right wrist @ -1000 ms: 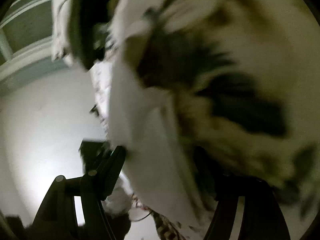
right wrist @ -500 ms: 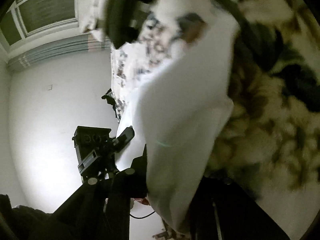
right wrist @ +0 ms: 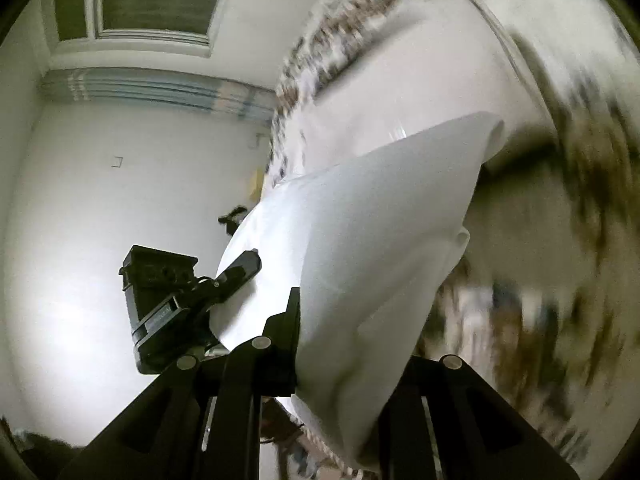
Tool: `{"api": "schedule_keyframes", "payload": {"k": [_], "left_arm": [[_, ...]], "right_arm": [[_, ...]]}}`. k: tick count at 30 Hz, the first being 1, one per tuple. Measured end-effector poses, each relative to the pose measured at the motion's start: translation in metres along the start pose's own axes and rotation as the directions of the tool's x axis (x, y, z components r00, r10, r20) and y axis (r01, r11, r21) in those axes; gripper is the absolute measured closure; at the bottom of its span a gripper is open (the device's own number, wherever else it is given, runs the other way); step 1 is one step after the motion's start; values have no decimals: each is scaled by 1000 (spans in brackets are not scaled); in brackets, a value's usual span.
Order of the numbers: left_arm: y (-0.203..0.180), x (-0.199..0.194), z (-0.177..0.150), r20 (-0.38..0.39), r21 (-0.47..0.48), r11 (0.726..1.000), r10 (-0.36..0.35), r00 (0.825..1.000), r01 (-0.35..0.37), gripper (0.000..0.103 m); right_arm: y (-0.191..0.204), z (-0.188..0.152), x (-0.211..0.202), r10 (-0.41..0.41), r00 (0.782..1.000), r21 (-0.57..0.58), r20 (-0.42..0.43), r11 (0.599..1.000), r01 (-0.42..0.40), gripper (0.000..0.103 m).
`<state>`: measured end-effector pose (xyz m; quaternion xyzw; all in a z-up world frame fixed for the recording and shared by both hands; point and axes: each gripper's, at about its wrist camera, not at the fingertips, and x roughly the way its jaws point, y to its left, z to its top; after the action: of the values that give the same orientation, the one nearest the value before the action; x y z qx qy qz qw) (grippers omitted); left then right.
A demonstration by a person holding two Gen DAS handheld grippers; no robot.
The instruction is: Fold small clothes
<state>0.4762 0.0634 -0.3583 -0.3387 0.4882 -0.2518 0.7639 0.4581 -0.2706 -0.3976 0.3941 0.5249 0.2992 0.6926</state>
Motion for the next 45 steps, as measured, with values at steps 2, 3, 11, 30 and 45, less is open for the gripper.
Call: {"api": "schedule_keyframes", "payload": {"k": [2, 3, 11, 30, 45], "left_arm": [[-11, 13, 40, 36, 22, 1000, 2, 999, -3, 89], [-15, 22, 65, 60, 39, 999, 5, 998, -7, 89], [50, 111, 119, -18, 40, 992, 119, 993, -118, 85], [13, 74, 80, 155, 150, 770, 601, 784, -620, 14], [-75, 5, 8, 255, 214, 645, 688, 679, -734, 0]], "right_arm": [[13, 44, 6, -15, 1000, -41, 22, 999, 16, 87], [16, 63, 9, -19, 999, -58, 31, 998, 21, 87], [-19, 165, 76, -148, 989, -77, -7, 986, 147, 87], [-35, 122, 43, -702, 707, -113, 86, 698, 707, 35], [82, 25, -20, -846, 436, -76, 306, 435, 897, 0]]}}
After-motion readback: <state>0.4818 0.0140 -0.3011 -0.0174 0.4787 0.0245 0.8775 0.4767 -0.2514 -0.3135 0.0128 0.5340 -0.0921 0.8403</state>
